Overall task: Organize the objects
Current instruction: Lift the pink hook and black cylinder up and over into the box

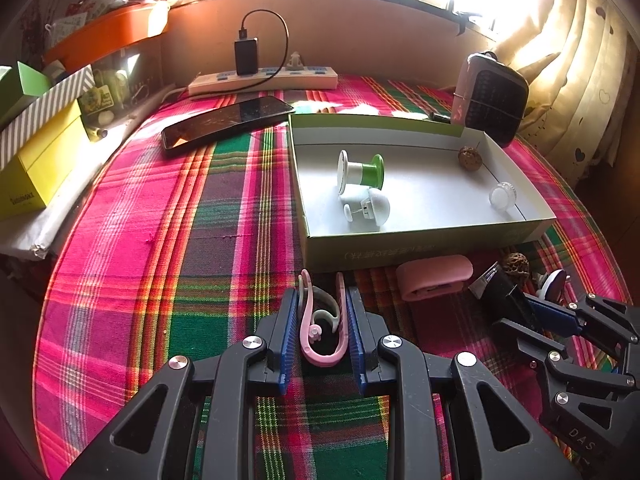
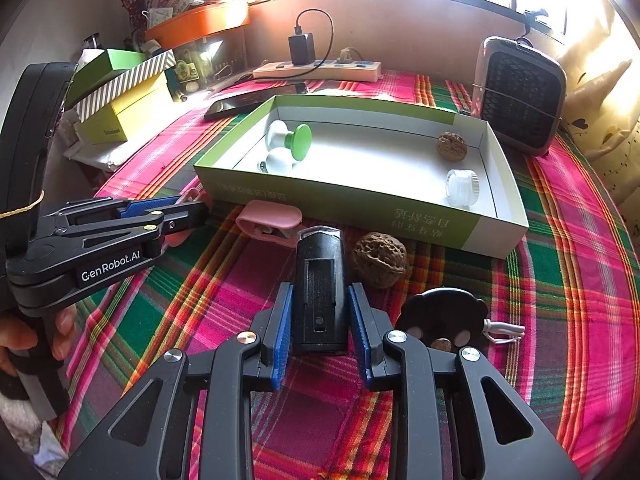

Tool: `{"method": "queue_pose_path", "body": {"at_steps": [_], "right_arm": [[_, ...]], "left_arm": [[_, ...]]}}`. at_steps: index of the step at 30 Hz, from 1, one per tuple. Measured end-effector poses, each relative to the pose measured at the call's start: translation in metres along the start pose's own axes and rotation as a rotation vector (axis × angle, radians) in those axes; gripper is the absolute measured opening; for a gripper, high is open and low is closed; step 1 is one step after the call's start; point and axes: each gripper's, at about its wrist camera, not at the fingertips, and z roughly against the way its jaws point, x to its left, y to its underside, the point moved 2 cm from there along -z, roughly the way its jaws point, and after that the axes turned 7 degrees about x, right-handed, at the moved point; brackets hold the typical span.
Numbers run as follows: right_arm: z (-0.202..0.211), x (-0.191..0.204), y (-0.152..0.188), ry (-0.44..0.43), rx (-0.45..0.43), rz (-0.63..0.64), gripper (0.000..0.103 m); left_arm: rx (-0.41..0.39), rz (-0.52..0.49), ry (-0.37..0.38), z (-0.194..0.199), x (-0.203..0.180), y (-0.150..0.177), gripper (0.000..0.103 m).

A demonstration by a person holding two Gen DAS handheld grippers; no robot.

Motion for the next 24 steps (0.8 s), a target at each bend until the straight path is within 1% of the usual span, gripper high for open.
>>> {"method": "queue_pose_path", "body": {"at_steps": [5,10,18,24], "right_arm": [[0.006,0.002,-0.002,-0.024,-0.011,-0.002,0.028],[0.014,-0.001,-0.01,-0.03,-0.029,-0.014,0.028],[0.027,-0.01,-0.033,-0.021,-0.069,-0.03,0.028],[0.025,-0.017,-0.053,-0.017,-0.071,-0.041,0.028]], "left_arm": [[-0.015,-0.004,0.008,0.009,0.0,-0.003,0.021],[-0.027,-0.01,0.021,0.017,-0.001,-0.011,0.021],[-0.047,-0.017,0.031,0.023,-0.002,-0.03,0.021],[-0.059,-0.038,0.031,0.024,-0.007,-0.047,0.021]]}}
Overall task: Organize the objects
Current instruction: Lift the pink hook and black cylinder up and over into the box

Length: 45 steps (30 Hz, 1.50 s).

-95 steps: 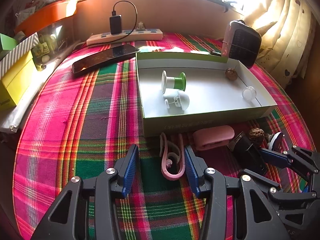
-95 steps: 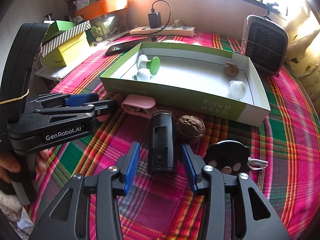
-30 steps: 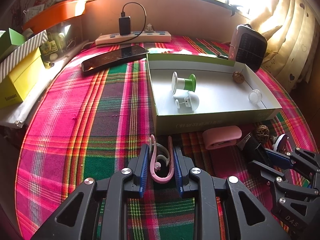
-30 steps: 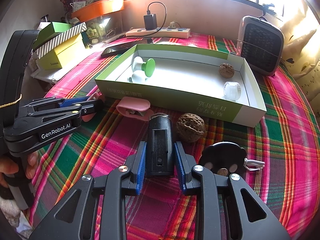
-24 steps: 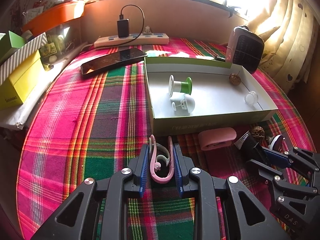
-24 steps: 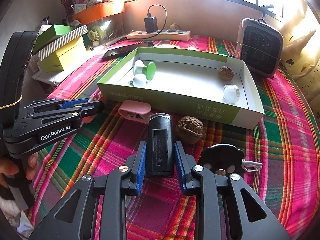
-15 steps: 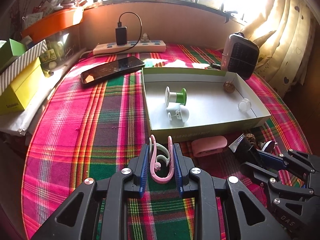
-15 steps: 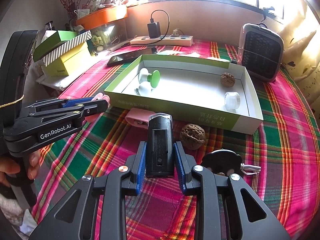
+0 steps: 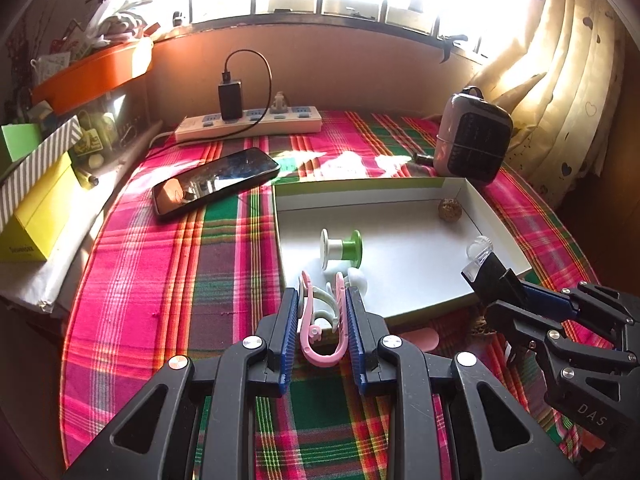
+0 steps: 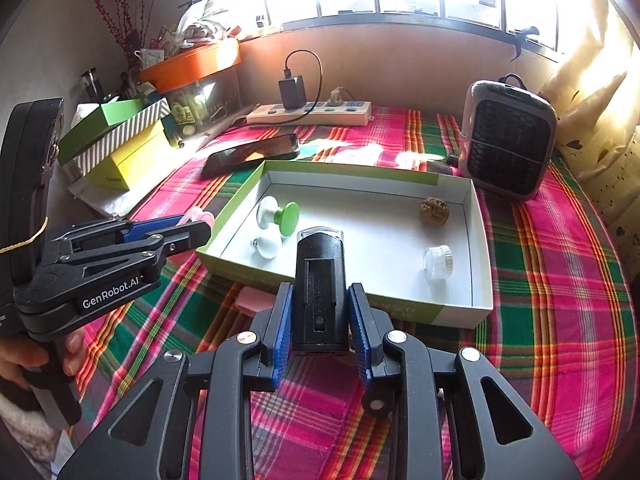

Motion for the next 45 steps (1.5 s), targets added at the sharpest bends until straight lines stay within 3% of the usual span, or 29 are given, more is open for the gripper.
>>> {"method": "queue_pose_path", "body": {"at_steps": [11,24,45], "right_arm": [[-0.02,-0.019,-0.033,0.015,0.014,-0.03,0.028],[-0.071,-0.041,-0.058,-0.005,0.1,-0.095,0.028],[-0.102,-0.039,-0.071,0.022,0.143,-0.094,0.028]], "left_arm": [[0.014,-0.005,0.018,-0.017,-0.003,-0.035,0.021],[0.062,-0.025,0.008,-0.061,-0.004,-0.071,0.022],[0.142,-0.011,0.003,-0.107,0.004,-0.078,0.021]]}}
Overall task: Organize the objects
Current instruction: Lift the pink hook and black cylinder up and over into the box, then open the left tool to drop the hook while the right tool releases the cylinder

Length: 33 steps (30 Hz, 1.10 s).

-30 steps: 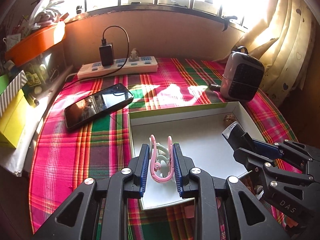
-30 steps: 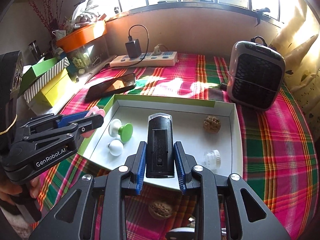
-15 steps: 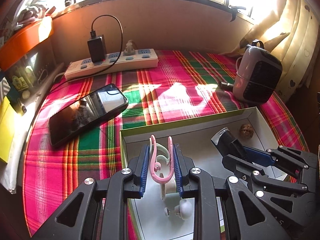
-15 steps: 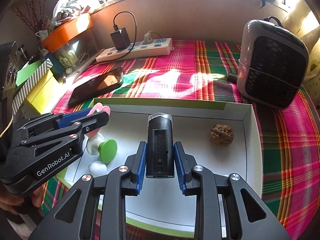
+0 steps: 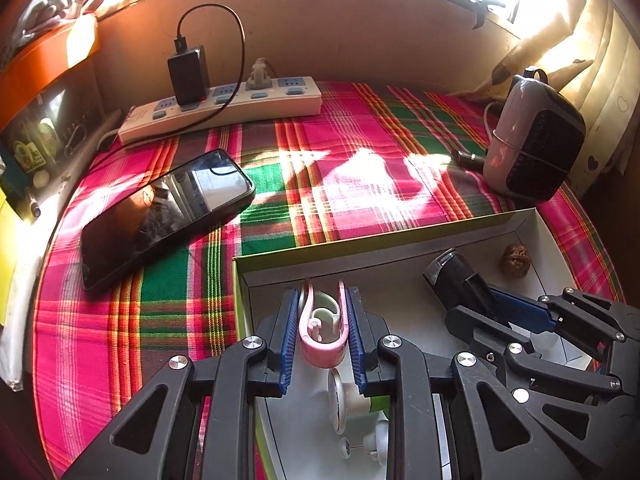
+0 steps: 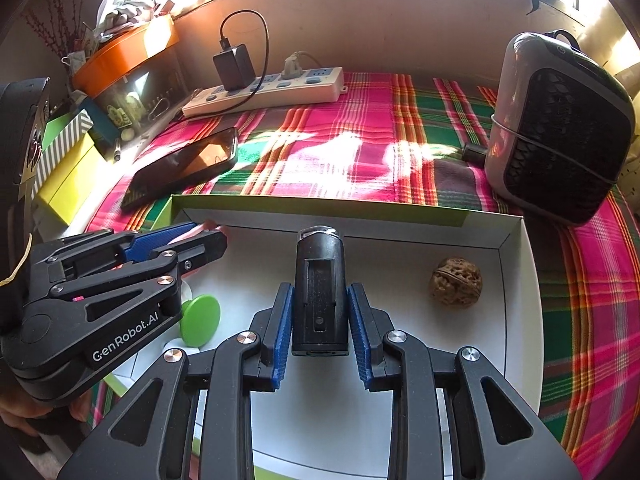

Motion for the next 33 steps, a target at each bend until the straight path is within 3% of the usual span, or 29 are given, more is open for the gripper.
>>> {"method": "queue_pose_path", "body": {"at_steps": [33], "right_arm": [[-0.0044,0.0041,-0.0034,0.032,0.025,-0.01,0.029]], "left_arm": [[0.014,-0.022,0.006,-0.0054,-0.0073,0.0014,0.026]]}}
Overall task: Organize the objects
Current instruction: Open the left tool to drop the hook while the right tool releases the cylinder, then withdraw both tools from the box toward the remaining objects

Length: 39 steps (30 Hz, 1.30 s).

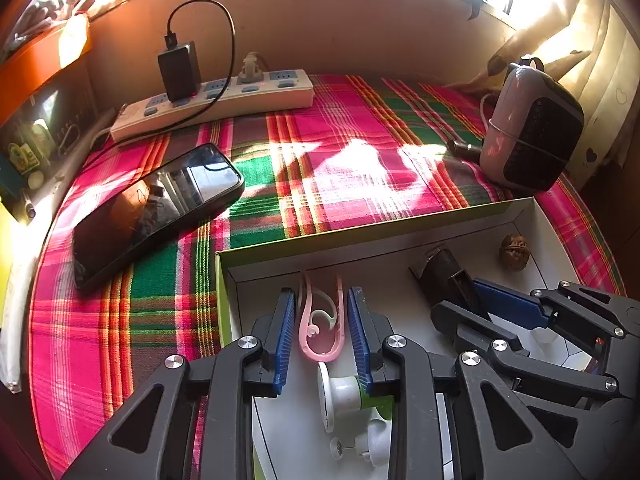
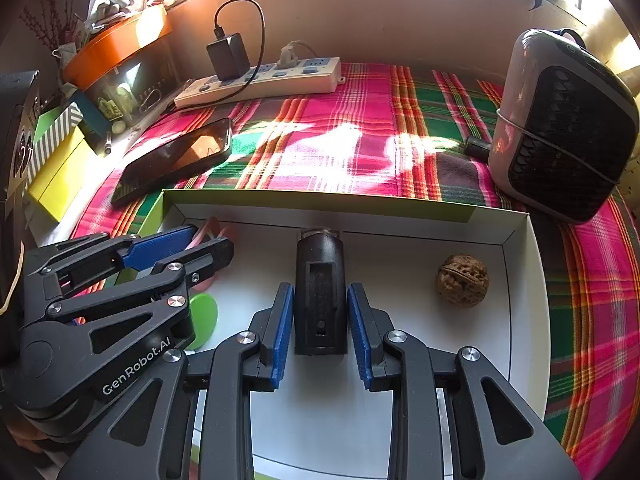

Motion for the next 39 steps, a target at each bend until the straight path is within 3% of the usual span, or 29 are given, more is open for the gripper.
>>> {"method": "queue_pose_path", "body": {"at_steps": [6,22,39], "right_arm": [[0.005,-0.005,0.004,0.001,-0.008,-0.022,0.039],[0.039,0.0,0.023,0.013,-0.078,-0.009,0.042],[0.08,0.013,0.063,0.03,-0.151,0.009,0.043]], "left_arm": [[-0.011,0.008,-0.016,0.007,0.001,0.003,0.032],[-0.049,0.031,-0.028,0.039,0.003,0.025,0.035],[-0.121,0.054,-0.016,0.086,0.0,0.069,0.035]]}}
